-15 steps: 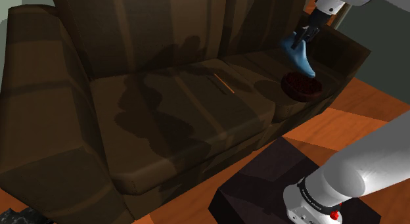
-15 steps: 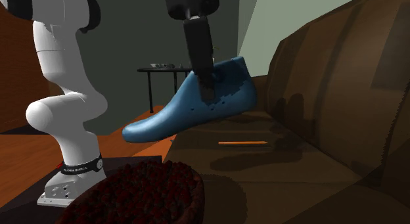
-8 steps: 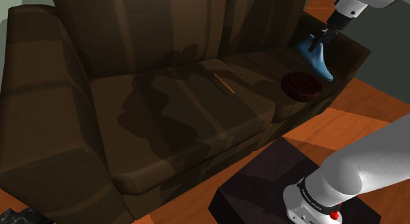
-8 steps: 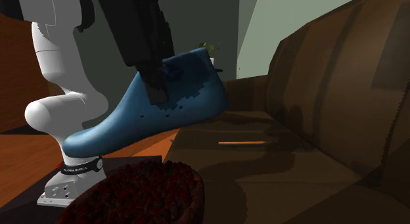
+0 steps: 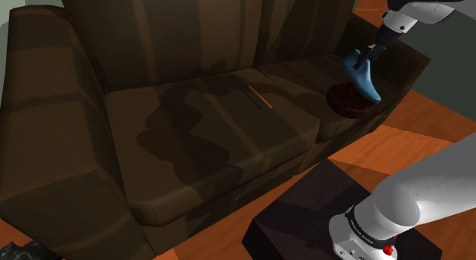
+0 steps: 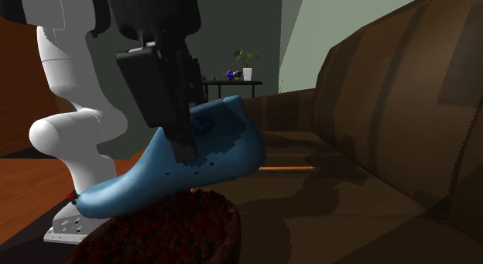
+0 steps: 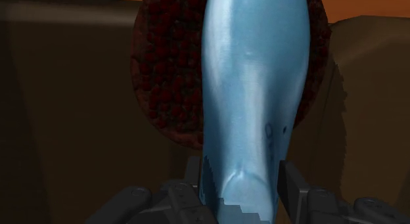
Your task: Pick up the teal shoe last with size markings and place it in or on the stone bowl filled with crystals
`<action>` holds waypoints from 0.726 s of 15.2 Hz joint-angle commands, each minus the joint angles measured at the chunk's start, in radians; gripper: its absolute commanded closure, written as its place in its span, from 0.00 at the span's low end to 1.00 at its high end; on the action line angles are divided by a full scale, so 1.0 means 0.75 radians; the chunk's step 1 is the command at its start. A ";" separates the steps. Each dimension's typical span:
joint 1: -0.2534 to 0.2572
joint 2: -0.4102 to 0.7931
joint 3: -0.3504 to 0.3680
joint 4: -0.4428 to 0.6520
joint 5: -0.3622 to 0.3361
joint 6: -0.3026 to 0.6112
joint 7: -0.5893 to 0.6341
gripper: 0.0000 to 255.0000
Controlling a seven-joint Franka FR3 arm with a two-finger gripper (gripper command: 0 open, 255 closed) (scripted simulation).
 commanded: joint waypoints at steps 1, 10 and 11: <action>-0.001 -0.004 -0.001 -0.042 0.000 0.040 -0.006 1.00; -0.002 0.007 -0.004 -0.139 0.010 0.145 -0.025 1.00; -0.002 0.007 -0.004 -0.139 0.010 0.145 -0.025 1.00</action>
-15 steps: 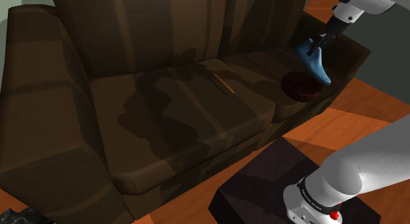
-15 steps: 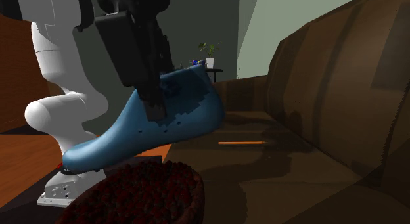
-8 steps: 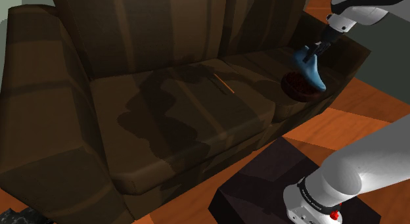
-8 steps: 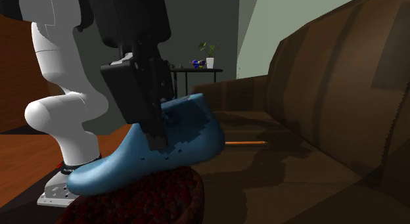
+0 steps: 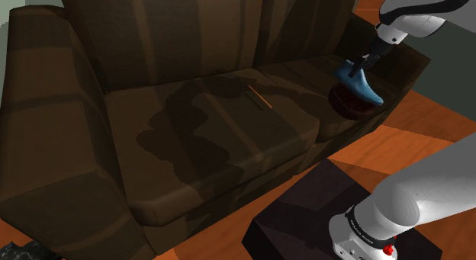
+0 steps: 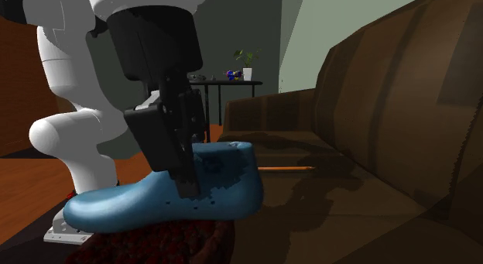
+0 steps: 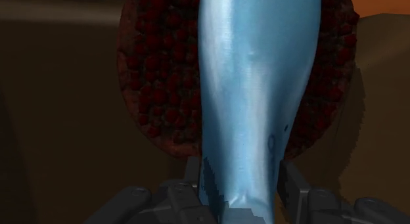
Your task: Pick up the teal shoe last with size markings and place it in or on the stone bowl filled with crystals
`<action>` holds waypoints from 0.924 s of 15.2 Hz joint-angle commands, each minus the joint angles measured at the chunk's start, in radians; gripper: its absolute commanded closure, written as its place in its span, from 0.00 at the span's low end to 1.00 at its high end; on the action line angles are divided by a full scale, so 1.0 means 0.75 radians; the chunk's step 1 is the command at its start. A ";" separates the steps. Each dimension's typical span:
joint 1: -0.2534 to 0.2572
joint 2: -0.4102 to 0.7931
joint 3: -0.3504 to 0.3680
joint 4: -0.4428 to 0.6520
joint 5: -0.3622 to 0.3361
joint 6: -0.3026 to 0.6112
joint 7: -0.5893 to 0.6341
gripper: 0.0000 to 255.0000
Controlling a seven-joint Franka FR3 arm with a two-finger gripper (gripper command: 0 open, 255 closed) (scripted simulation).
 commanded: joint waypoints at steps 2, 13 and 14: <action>-0.001 0.004 -0.001 -0.006 0.000 -0.004 0.000 1.00; -0.007 -0.024 -0.004 0.134 -0.022 -0.168 0.015 0.00; -0.007 -0.024 -0.004 0.134 -0.022 -0.168 0.015 0.00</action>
